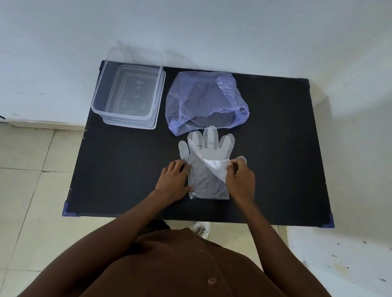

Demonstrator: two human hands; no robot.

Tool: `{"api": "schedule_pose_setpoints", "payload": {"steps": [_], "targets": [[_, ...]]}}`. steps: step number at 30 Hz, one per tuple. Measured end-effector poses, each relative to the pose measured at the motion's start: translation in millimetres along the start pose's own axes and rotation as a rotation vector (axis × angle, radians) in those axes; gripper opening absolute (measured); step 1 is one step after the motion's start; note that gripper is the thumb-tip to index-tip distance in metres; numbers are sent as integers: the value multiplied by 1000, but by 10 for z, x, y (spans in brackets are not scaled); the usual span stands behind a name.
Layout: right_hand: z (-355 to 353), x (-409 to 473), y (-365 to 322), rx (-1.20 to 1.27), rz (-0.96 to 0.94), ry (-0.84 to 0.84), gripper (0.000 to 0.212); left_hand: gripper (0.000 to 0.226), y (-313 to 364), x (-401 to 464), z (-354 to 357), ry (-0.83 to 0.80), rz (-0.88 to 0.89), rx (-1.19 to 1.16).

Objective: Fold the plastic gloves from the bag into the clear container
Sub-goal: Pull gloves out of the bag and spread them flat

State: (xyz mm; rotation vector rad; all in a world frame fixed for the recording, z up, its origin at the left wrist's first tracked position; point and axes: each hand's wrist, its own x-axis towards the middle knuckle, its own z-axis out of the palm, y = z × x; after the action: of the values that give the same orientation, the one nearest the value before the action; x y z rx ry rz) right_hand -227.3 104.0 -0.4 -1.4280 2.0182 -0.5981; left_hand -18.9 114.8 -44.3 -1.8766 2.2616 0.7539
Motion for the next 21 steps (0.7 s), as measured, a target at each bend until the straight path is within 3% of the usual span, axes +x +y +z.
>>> {"api": "schedule_pose_setpoints", "payload": {"steps": [12, 18, 21], "targets": [[-751, 410, -554, -90, -366, 235, 8, 81, 51, 40, -64, -30, -15, 3], [-1026, 423, -833, -150, -576, 387, 11, 66, 114, 119, -224, -90, -93, -102], [-1066, 350, -930, -153, -712, 458, 8, 54, 155, 146, -311, 11, -118, -144]]}}
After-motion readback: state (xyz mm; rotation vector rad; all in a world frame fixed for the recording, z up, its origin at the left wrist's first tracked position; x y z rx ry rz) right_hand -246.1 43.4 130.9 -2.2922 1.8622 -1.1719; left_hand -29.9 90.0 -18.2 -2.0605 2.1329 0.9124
